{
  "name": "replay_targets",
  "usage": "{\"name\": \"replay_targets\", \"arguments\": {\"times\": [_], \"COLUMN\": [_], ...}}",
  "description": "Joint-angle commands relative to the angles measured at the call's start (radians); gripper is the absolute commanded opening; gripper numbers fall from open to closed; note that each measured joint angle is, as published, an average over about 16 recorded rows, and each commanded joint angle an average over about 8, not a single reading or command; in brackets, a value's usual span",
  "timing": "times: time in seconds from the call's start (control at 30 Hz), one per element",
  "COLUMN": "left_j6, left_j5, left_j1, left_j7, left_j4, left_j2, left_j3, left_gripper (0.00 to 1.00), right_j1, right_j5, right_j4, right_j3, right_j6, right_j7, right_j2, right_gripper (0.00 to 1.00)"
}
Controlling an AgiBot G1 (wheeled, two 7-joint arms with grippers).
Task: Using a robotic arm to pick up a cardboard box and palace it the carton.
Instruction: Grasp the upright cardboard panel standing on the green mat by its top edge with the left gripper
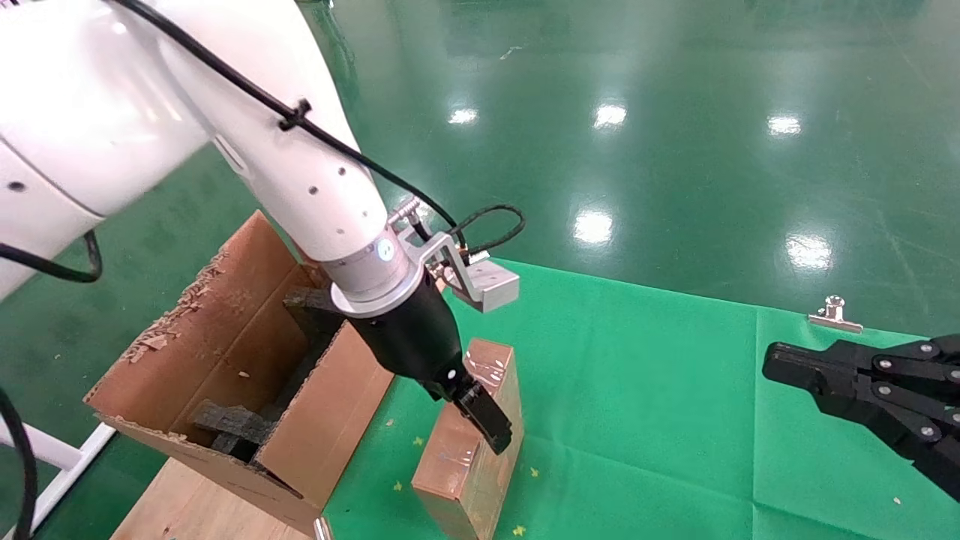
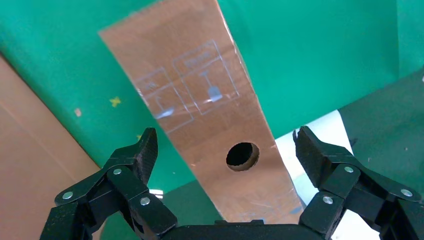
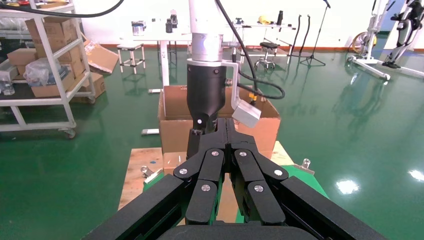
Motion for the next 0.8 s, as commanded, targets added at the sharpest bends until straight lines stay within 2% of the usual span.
{"name": "replay_targets", "arguments": {"times": [0.03,0.17,0.27,0.3,0.43,0.47,0.8], "left_j6": [0.0,0.001,0.001,0.002,0.002,0.002,0.002], "left_j5": [-0.001,-0.011,-0.015,-0.016,-0.015,-0.014,-0.01], "left_j1": [0.006,0.012,0.014,0.015,0.015,0.015,0.013], "left_j7": [0.002,0.015,0.019,0.019,0.016,0.016,0.011], "left_j4": [0.01,0.022,0.026,0.026,0.025,0.024,0.02], "left_j2": [0.007,0.013,0.015,0.015,0.014,0.014,0.012], "left_j3": [0.007,0.016,0.02,0.02,0.017,0.017,0.013], "left_gripper": [1.0,1.0,0.65,0.53,0.03,0.0,0.0], "right_j1": [0.0,0.0,0.0,0.0,0.0,0.0,0.0], "right_j5": [0.0,0.0,0.0,0.0,0.0,0.0,0.0], "right_j4": [0.0,0.0,0.0,0.0,0.0,0.0,0.0], "right_j3": [0.0,0.0,0.0,0.0,0.0,0.0,0.0], "right_j6": [0.0,0.0,0.0,0.0,0.0,0.0,0.0], "right_j7": [0.0,0.0,0.0,0.0,0.0,0.0,0.0], "right_j2": [0.0,0.0,0.0,0.0,0.0,0.0,0.0], "right_gripper": [0.07,0.57,0.94,1.0,1.0,1.0,1.0]}}
